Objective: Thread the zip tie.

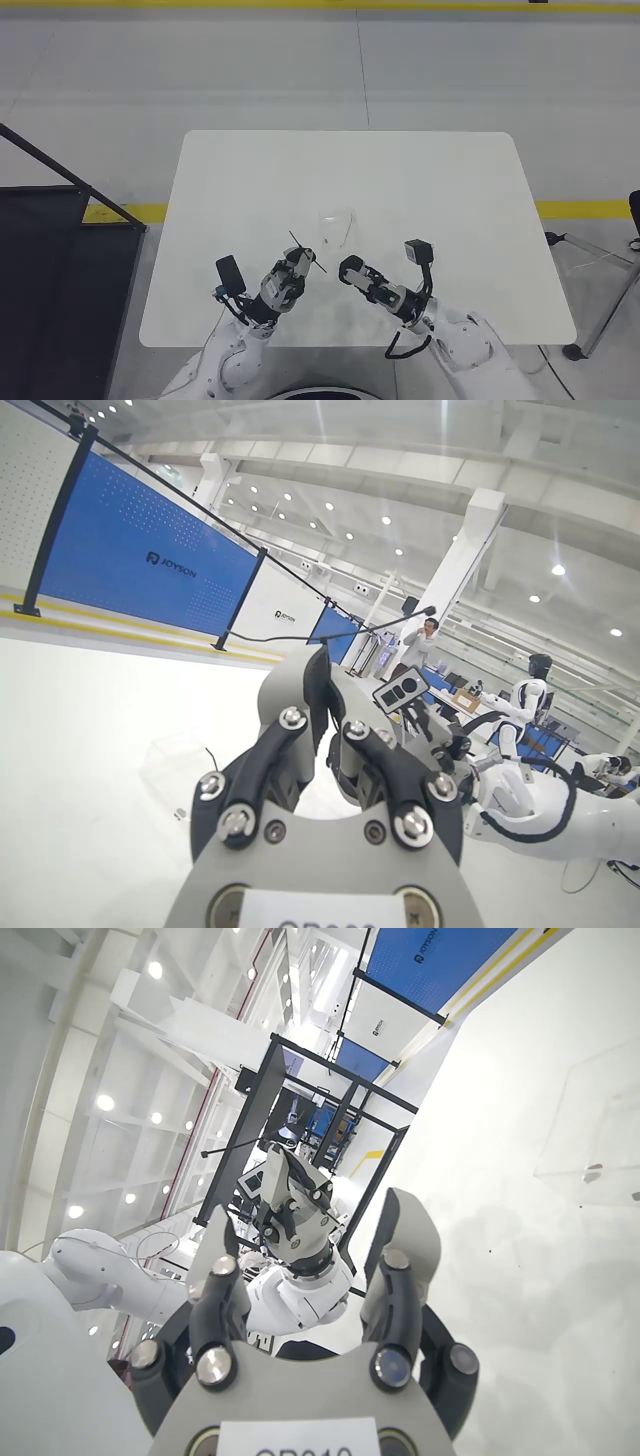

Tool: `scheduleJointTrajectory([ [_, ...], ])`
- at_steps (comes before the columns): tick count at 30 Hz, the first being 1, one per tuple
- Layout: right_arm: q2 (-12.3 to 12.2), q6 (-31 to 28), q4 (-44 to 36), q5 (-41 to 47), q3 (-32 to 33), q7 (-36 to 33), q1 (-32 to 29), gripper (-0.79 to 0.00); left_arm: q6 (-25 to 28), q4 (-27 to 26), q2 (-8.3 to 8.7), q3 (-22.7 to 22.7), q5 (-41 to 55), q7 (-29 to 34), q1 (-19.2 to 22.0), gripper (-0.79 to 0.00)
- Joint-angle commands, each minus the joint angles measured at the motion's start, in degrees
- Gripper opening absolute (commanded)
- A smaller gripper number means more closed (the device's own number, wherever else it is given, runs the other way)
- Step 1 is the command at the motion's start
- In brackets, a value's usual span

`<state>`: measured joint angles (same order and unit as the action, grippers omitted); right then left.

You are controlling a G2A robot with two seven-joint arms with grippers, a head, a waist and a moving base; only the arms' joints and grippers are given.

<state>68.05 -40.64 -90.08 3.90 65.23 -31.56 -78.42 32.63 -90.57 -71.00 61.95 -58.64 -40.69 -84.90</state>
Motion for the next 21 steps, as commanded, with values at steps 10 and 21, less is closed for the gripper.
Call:
scheduleJointTrajectory([
  [10, 1.0, -4.2, 3.2, -5.9, -3.6, 5.3, 1.6, -0.431, 1.2, 0.2, -0.29, 0.0, 0.5, 0.7, 0.0, -0.785],
  [21, 1.2, -5.1, 2.9, -8.2, -4.5, 7.5, 1.1, -0.511, 1.2, 1.0, -0.67, -0.4, -0.4, 1.4, 0.5, -0.785],
])
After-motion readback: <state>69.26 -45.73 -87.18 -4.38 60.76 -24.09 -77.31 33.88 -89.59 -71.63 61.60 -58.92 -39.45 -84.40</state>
